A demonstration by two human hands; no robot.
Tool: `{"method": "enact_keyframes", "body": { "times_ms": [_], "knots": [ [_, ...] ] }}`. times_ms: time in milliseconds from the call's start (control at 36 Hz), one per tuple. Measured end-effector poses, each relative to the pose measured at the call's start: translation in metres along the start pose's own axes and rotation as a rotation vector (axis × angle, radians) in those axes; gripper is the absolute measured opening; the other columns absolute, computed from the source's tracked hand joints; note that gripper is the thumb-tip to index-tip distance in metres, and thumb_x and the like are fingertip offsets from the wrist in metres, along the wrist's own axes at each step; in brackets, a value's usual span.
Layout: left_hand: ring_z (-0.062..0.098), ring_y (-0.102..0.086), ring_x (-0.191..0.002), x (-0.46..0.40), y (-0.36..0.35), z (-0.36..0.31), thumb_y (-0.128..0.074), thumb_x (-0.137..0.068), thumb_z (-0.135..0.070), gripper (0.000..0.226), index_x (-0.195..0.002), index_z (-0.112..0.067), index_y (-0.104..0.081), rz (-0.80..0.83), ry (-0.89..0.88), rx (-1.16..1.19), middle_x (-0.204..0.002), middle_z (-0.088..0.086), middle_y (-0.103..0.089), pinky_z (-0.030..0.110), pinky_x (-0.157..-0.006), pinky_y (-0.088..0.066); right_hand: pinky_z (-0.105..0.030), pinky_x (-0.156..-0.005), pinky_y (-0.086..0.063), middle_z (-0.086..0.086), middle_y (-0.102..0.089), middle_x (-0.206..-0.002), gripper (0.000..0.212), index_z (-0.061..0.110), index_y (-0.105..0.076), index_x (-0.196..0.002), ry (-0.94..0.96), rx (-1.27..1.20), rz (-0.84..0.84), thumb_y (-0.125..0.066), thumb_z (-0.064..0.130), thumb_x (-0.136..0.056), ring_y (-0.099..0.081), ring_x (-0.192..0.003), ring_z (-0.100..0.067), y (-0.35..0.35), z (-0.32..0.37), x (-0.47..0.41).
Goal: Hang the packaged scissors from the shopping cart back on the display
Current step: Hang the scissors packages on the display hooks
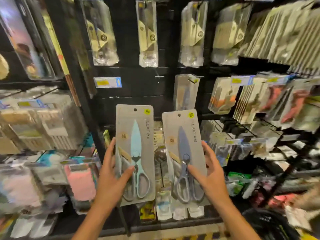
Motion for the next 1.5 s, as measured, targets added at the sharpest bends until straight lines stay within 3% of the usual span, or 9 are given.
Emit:
{"method": "enact_keyframes", "body": {
  "times_ms": [139, 278, 667, 778, 917, 1028, 1194, 1361, 1500],
  "knots": [
    [-0.024, -0.042, -0.124, -0.025, -0.031, -0.012, -0.075, -0.087, -0.008, 0.089, -0.153, -0.044, -0.027, 0.044, -0.061, -0.03, -0.133, -0.053, -0.04, 0.025, -0.106, -0.038, -0.012, -0.081, -0.054, 0.04, -0.059, -0.124, 0.081, 0.033, -0.039, -0.15, 0.002, -0.016, -0.024, -0.078, 0.008, -0.085, -0.061, -0.114, 0.007, 0.011, -0.003, -0.026],
    [0.003, -0.045, -0.138, -0.066, -0.049, 0.002, -0.077, -0.087, -0.017, 0.091, -0.151, -0.054, -0.024, 0.067, -0.059, -0.039, -0.151, -0.026, -0.043, 0.049, -0.115, -0.039, -0.013, -0.081, -0.055, 0.042, -0.059, -0.122, 0.08, 0.033, -0.04, -0.148, 0.019, -0.015, -0.065, -0.078, 0.005, -0.084, -0.061, -0.113, 0.009, 0.02, -0.007, -0.057],
    [0.014, -0.048, -0.138, -0.142, -0.1, 0.028, -0.077, -0.086, -0.016, 0.094, -0.148, -0.061, -0.023, 0.13, -0.057, -0.042, -0.153, -0.014, -0.044, 0.055, -0.11, -0.044, -0.013, -0.084, -0.054, 0.033, -0.057, -0.132, 0.081, 0.032, -0.041, -0.149, 0.028, 0.009, -0.154, -0.078, 0.003, -0.084, -0.06, -0.119, 0.003, 0.045, -0.032, -0.124],
    [0.012, -0.047, -0.138, -0.154, -0.111, 0.027, -0.076, -0.086, -0.012, 0.094, -0.147, -0.061, -0.024, 0.122, -0.056, -0.044, -0.152, -0.017, -0.044, 0.052, -0.112, -0.043, -0.014, -0.084, -0.055, 0.028, -0.056, -0.137, 0.08, 0.038, -0.042, -0.148, 0.015, -0.01, -0.149, -0.079, 0.006, -0.084, -0.059, -0.121, 0.002, 0.052, -0.042, -0.14],
    [-0.008, -0.049, -0.129, -0.166, -0.123, 0.019, -0.076, -0.086, -0.01, 0.092, -0.149, -0.057, -0.026, 0.091, -0.082, -0.076, -0.144, -0.035, -0.045, 0.028, -0.104, -0.045, -0.02, -0.09, -0.056, 0.017, -0.053, -0.146, 0.08, 0.043, -0.041, -0.147, 0.027, -0.023, -0.106, -0.08, 0.011, -0.085, -0.058, -0.125, -0.002, 0.058, -0.049, -0.16],
    [-0.004, -0.045, -0.135, -0.172, -0.132, 0.017, -0.075, -0.087, -0.009, 0.091, -0.15, -0.053, -0.026, 0.062, -0.076, -0.101, -0.149, -0.033, -0.04, 0.031, -0.108, -0.041, -0.032, -0.098, -0.056, 0.018, -0.051, -0.147, 0.079, 0.044, -0.04, -0.148, 0.029, -0.023, -0.078, -0.079, 0.014, -0.085, -0.057, -0.127, -0.004, 0.061, -0.052, -0.176],
    [-0.008, -0.043, -0.135, -0.176, -0.146, 0.014, -0.075, -0.086, -0.006, 0.092, -0.151, -0.051, -0.028, 0.038, -0.064, -0.083, -0.148, -0.036, -0.04, 0.029, -0.109, -0.041, -0.015, -0.088, -0.054, 0.028, -0.051, -0.144, 0.079, 0.041, -0.04, -0.147, 0.071, -0.058, -0.037, -0.077, 0.009, -0.086, -0.056, -0.126, 0.003, 0.063, -0.047, -0.199],
    [-0.006, -0.048, -0.132, -0.173, -0.148, 0.015, -0.075, -0.085, -0.005, 0.093, -0.151, -0.051, -0.028, 0.019, -0.073, -0.087, -0.146, -0.034, -0.043, 0.014, -0.101, -0.046, -0.029, -0.092, -0.058, 0.022, -0.053, -0.144, 0.081, 0.04, -0.039, -0.149, 0.079, -0.067, -0.021, -0.078, 0.012, -0.085, -0.059, -0.126, -0.004, 0.062, -0.045, -0.212],
    [-0.007, -0.043, -0.135, -0.172, -0.149, 0.01, -0.075, -0.086, -0.011, 0.091, -0.151, -0.052, -0.026, 0.01, -0.083, -0.066, -0.149, -0.036, -0.037, 0.013, -0.101, -0.043, -0.02, -0.083, -0.058, 0.035, -0.06, -0.127, 0.082, 0.033, -0.037, -0.151, 0.085, -0.08, -0.004, -0.076, 0.005, -0.085, -0.064, -0.116, 0.0, 0.062, -0.04, -0.221]
  ]
}}
Point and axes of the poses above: each hand's wrist, its own x-axis away from the middle knuckle, its own y-axis out of the back of the hand, z = x × y, the point moved 10 cm from there along -x, towards the middle knuckle
